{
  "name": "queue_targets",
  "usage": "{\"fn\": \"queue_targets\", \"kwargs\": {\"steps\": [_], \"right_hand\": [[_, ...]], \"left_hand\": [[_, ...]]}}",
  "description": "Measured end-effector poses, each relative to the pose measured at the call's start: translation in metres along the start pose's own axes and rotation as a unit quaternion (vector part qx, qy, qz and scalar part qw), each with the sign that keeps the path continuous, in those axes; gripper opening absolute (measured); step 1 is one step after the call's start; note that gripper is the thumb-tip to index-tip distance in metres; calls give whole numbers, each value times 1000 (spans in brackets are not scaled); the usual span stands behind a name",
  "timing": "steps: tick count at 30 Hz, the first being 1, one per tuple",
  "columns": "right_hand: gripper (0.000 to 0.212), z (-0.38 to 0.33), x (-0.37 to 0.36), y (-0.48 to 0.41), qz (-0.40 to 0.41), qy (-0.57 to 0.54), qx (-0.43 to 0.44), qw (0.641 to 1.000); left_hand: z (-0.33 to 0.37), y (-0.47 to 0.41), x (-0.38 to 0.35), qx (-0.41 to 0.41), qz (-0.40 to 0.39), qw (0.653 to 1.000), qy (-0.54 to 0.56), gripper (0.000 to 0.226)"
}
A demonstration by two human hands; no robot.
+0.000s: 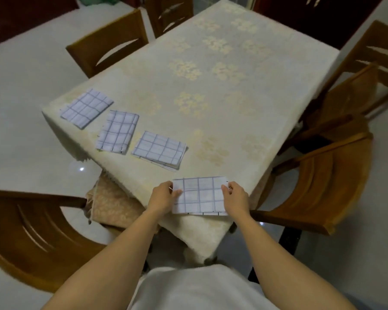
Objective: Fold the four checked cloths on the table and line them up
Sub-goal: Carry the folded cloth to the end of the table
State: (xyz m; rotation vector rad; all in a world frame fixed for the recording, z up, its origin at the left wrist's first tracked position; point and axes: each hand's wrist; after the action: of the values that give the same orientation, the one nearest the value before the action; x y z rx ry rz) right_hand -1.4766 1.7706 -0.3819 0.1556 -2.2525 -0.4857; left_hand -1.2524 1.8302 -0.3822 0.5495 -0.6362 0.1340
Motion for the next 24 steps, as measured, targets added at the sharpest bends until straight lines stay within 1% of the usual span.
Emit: {"fn": "queue_targets", "kwargs": {"steps": [3,5,9,11,12,13,14,15,17,18,19,21,23,24], "right_hand": [[25,14,-7,-6,-2,4,19,1000],[22,22,-9,-10,-8,7,37,999],[19,34,-11,-16,-18,32,86,996],[18,36,-9,-16,-7,50,101,994],[25,37,-8,-16,15,71,112,991],[34,36,-7,-16,44,103,127,986],[41,33,-7,-15,74,135,149,977],[44,29,-8,-14,94,159,181,966],[43,19,-14,-10,95,185,270,940],[44,14,-20,-8,84,196,308,927],[45,11,-27,-8,70,208,332,917],[46,13,-42,-8,36,242,344,906],[57,25,-51,-8,2,280,321,905],[61,34,-52,-10,-10,293,308,905]], "left_hand": [[-4,5,-12,12,37,999,1,31],[-4,10,-18,1,63,998,16,30],[-7,16,-26,-9,103,994,24,15],[-7,18,-28,-3,112,994,8,28],[-7,19,-30,-15,137,990,-37,36],[-7,19,-32,-39,169,978,-113,42],[-6,20,-35,-74,191,961,-186,45],[-1,22,-37,-117,198,945,-232,46],[8,22,-48,-206,173,927,-262,48],[11,21,-56,-234,145,924,-264,50],[14,19,-63,-240,105,928,-266,53],[15,17,-74,-209,35,935,-284,58],[8,14,-78,-153,-16,941,-301,59],[6,15,-78,-142,-29,941,-306,60]]}}
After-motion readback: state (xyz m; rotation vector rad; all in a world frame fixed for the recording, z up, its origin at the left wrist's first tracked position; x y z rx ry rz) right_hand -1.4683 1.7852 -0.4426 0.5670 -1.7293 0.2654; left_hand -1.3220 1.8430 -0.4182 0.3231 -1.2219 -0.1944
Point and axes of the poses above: each hand's wrist, its own y-axis away from the middle knuckle, its own x-axis out of the back of the hand, z = x × y, and after that the axes turned 4 degrees about -x, right-handed
